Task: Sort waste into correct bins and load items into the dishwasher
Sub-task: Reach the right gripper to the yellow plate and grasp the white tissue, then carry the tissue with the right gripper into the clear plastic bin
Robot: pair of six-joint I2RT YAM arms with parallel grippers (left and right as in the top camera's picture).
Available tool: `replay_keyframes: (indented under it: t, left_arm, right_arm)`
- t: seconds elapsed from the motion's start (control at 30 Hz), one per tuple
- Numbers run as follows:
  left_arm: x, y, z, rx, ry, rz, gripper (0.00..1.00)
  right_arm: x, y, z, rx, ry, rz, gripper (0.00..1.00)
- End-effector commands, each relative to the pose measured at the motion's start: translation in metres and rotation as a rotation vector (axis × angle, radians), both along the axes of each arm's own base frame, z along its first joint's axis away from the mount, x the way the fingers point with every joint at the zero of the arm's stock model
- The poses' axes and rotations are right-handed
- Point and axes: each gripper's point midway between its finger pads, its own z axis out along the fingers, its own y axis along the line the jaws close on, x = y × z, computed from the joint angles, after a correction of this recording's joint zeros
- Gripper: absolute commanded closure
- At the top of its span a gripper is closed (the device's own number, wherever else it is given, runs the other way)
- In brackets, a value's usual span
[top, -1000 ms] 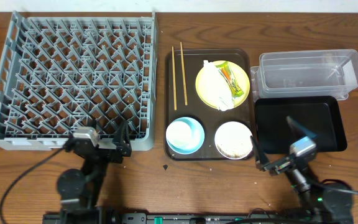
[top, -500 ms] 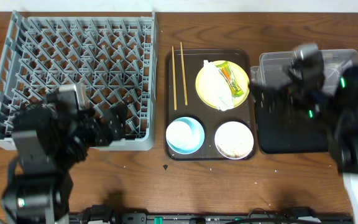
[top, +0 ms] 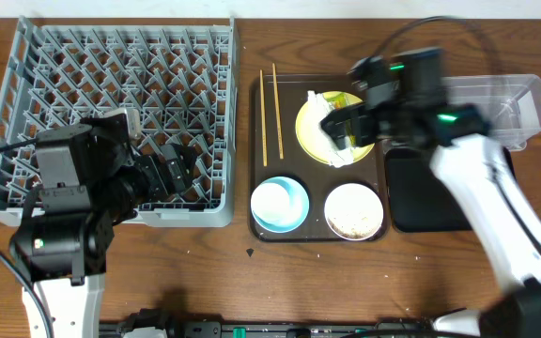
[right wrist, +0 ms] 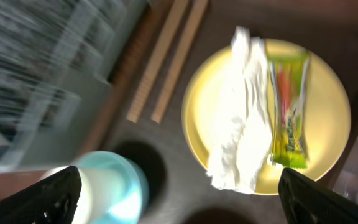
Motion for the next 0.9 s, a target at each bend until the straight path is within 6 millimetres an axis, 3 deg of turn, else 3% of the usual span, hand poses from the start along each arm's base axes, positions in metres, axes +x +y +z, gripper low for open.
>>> replay_keyframes:
  t: [0.0, 0.1, 0.2, 0.37, 0.47, 0.53, 0.57, 0.67, 0.8, 0.87]
  left_arm:
    - [0.004, -0.001, 0.001, -0.012, 0.009, -0.005, 0.08]
    - [0.007, -0.001, -0.004, -0.014, 0.028, -0.005, 0.08]
    - [0.01, -0.001, -0.008, -0.015, 0.045, -0.005, 0.08]
    - [0.012, 0.0, -0.012, -0.017, 0.062, -0.005, 0.08]
    - [0.013, 0.0, -0.013, -0.017, 0.066, -0.005, 0.08]
    - [0.013, 0.0, -0.014, -0.017, 0.068, -0.005, 0.08]
    - [0.013, 0.0, -0.014, -0.017, 0.068, -0.005, 0.08]
    - [0.013, 0.0, -0.014, -0.017, 0.067, -0.005, 0.08]
    - [0.013, 0.0, -0.014, -0.017, 0.067, -0.005, 0.08]
    - [0.013, 0.0, -0.014, -0.017, 0.068, -0.005, 0.08]
  right_arm:
    - [0.02, -0.016, -0.043, -0.215, 0.016, -0.17, 0.19]
    - [0.026, -0.017, -0.082, -0.275, 0.073, -0.25, 0.31]
    - [0.032, -0.013, -0.118, -0.275, 0.129, -0.282, 0.36]
    - [0.033, -0.005, -0.161, -0.275, 0.192, -0.259, 0.48]
    - [0.03, -0.006, -0.171, -0.29, 0.217, -0.254, 0.62]
    - [0.028, -0.006, -0.173, -0.288, 0.227, -0.251, 0.94]
    - [0.027, -0.004, -0.17, -0.277, 0.232, -0.246, 0.99]
    - [0.031, 0.001, -0.143, -0.2, 0.208, -0.239, 0.99]
    - [0.042, -0.003, -0.07, -0.021, 0.119, -0.25, 0.99]
    - [0.049, -0.023, -0.031, 0.062, 0.072, -0.344, 0.99]
